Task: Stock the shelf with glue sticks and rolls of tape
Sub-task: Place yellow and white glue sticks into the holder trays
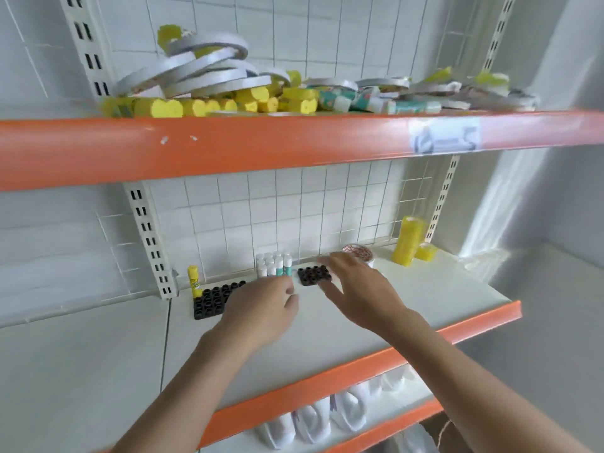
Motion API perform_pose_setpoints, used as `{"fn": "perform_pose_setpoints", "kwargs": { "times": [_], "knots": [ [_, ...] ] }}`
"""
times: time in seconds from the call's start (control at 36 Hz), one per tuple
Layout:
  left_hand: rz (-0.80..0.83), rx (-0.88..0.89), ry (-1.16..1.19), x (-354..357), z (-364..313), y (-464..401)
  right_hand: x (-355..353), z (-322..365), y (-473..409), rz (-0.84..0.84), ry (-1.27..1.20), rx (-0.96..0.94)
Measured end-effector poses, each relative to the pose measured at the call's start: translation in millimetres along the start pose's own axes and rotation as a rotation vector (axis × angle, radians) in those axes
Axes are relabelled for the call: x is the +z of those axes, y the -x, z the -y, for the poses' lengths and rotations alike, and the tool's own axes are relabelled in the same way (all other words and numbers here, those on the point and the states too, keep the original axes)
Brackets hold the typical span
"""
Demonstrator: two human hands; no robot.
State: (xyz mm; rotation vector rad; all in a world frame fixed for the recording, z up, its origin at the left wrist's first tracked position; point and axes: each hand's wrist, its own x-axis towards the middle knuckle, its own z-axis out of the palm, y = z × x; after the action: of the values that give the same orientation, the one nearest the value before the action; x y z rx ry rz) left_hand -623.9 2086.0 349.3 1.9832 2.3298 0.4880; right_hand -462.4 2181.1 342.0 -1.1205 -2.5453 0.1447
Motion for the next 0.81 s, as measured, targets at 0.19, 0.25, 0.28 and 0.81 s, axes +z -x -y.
{"fn": "perform_pose_setpoints", "kwargs": {
  "times": [0.19, 0.25, 0.28, 0.81],
  "knots": [
    [-0.178, 0.184, 0.061, -45, -94, 0, -87, -37, 45, -0.201, -0.049, -0.009],
    [-0.203, 0.191, 0.087, -57, -112, 2, -108, -47, 59, -0.256, -0.056, -0.014],
    [-0.212, 0.201, 0.096, -64, -121, 3, -119, -51, 65, -0.278, -0.059, -0.017],
    [-0.514, 0.393, 0.157, -184, -245, -47, -253, -103, 66, -0.608, 0.017, -0.117]
  ]
}}
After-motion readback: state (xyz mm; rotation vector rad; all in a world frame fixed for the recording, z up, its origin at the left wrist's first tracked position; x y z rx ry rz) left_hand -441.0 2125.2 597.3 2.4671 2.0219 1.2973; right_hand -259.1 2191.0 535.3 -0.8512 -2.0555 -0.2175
